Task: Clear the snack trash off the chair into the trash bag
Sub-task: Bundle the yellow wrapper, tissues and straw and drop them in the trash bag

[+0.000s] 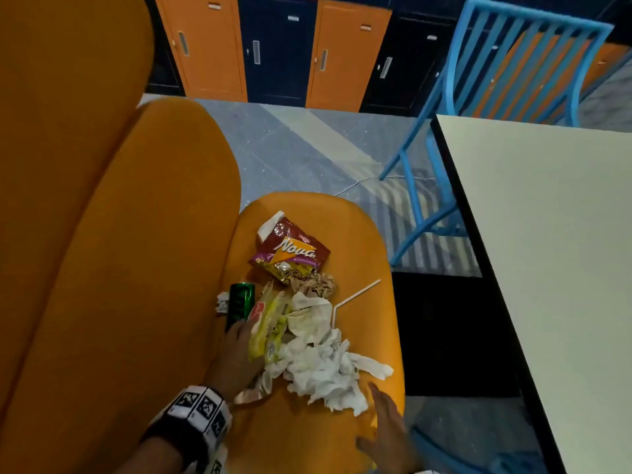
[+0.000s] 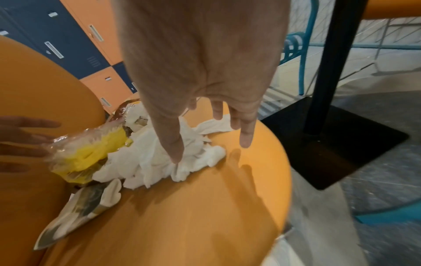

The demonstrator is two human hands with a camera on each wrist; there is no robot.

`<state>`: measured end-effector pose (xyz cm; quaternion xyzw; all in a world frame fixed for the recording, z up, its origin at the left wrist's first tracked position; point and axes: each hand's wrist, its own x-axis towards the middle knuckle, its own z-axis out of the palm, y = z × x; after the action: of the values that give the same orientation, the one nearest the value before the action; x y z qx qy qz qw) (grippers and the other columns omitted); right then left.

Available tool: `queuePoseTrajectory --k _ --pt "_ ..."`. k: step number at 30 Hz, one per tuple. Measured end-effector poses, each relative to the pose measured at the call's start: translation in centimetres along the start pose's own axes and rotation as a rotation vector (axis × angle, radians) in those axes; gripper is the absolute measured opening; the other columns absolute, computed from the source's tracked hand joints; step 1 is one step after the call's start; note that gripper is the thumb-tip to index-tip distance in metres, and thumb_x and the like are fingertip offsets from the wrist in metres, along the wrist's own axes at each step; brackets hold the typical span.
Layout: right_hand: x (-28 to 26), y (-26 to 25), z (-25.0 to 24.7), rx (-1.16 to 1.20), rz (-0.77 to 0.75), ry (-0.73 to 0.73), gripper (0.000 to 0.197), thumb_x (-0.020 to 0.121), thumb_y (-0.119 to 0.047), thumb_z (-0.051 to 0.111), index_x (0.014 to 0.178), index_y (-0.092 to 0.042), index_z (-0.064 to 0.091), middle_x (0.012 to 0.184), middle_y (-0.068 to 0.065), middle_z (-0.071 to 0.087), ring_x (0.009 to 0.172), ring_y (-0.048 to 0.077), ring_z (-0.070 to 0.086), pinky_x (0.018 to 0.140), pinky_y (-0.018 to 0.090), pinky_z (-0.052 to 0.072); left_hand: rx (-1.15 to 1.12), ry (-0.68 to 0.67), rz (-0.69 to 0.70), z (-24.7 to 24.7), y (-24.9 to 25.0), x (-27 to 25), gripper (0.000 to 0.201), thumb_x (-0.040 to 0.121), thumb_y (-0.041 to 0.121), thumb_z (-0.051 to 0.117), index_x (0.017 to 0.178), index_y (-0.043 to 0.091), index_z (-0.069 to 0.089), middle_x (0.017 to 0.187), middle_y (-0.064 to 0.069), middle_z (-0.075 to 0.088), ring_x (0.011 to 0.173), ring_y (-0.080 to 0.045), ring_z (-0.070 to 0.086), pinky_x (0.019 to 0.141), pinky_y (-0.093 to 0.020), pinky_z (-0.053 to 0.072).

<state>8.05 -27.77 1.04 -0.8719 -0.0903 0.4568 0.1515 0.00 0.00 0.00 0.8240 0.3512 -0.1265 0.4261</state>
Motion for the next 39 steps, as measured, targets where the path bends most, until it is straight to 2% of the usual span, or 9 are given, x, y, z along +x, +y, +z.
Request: queuePoseTrajectory --k 7,10,15,18,22,27,29,34,39 --pt "6.9 -2.3 0.2 0.028 0.007 0.038 0.125 0.060 -0.044 0.080 0.146 -0.030 -0.010 0.157 0.010 -0.015 0.144 0.036 -0.012 0.116 0.050 0.010 0.131 0.021 -0.107 1.6 -0.1 5.9 0.088 0.074 0.028 0.073 0.143 0.015 0.020 0.149 -0.014 0.033 0.135 -0.035 0.031 0.111 -0.045 0.025" --pt "9.3 -2.2 1.1 0.035 0.005 0.009 0.116 0.064 -0.036 0.079 0.147 -0.026 -0.002 0.156 0.010 0.001 0.142 0.036 0.005 0.114 0.044 0.018 0.119 -0.022 -0.171 2.8 -0.5 6.5 0.091 0.073 0.025 0.072 0.144 0.023 0.015 0.145 -0.013 0.039 0.128 -0.036 0.040 0.108 -0.048 0.036" --pt "11.3 -3.4 2.6 0.441 -0.027 0.097 0.064 0.078 0.011 0.048 0.135 -0.015 0.037 0.139 0.010 0.036 0.132 0.027 0.035 0.102 0.026 0.034 -0.051 0.058 -0.238 3.2 -0.4 6.0 0.043 0.078 0.011 0.060 0.120 0.009 0.052 0.108 -0.017 0.064 0.097 -0.032 0.059 0.085 -0.042 0.051" --pt "12.3 -4.4 2.1 0.722 0.004 0.181 0.045 0.080 0.015 0.041 0.115 -0.011 0.051 0.115 0.009 0.054 0.109 0.029 0.053 0.080 0.023 0.047 -0.238 0.137 -0.240 2.9 -0.3 4.5 0.035 0.076 0.018 0.060 0.110 0.009 0.060 0.097 -0.014 0.065 0.086 -0.030 0.059 0.078 -0.042 0.050" --pt "13.5 -5.1 1.1 0.840 0.042 0.205 0.045 0.083 0.015 0.041 0.120 -0.009 0.049 0.115 0.011 0.052 0.109 0.028 0.051 0.092 0.036 0.046 -0.324 0.107 -0.149 3.6 1.9 3.0 0.024 0.071 0.024 0.057 0.096 0.023 0.058 0.094 -0.006 0.063 0.085 -0.024 0.058 0.067 -0.028 0.046" --pt "13.7 -6.6 0.6 0.768 -0.115 0.049 0.035 0.086 0.009 0.047 0.114 -0.012 0.050 0.107 0.010 0.061 0.103 0.028 0.057 0.078 0.023 0.051 -0.295 -0.100 -0.159 6.8 3.2 4.6 0.075 0.052 0.050 0.053 0.122 0.023 0.053 0.128 -0.007 0.049 0.120 -0.025 0.044 0.103 -0.043 0.040" --pt "13.7 -6.9 1.0 0.847 -0.109 -0.063 0.038 0.084 0.006 0.055 0.116 -0.014 0.052 0.107 0.007 0.064 0.103 0.028 0.061 0.086 0.035 0.053 -0.332 -0.174 -0.181 7.6 3.7 5.3 0.087 0.048 0.056 0.058 0.128 0.025 0.046 0.137 -0.005 0.041 0.126 -0.023 0.040 0.107 -0.044 0.037" --pt "14.0 -6.6 0.7 1.038 -0.085 -0.272 0.033 0.085 0.005 0.054 0.115 -0.009 0.059 0.101 0.004 0.072 0.090 0.017 0.070 0.075 0.031 0.058 -0.493 -0.231 -0.246 8.0 4.6 6.9 0.069 0.049 0.048 0.078 0.108 0.046 0.043 0.126 0.002 0.054 0.119 -0.020 0.050 0.102 -0.045 0.044" --pt "13.9 -6.5 -0.6 0.819 -0.150 -0.454 0.047 0.081 0.006 0.054 0.118 -0.022 0.055 0.104 -0.007 0.068 0.096 0.007 0.067 0.079 0.024 0.055 -0.453 -0.133 -0.298 6.5 4.1 7.6 0.050 0.064 0.019 0.077 0.110 0.020 0.056 0.101 -0.002 0.063 0.096 -0.022 0.060 0.082 -0.032 0.046"
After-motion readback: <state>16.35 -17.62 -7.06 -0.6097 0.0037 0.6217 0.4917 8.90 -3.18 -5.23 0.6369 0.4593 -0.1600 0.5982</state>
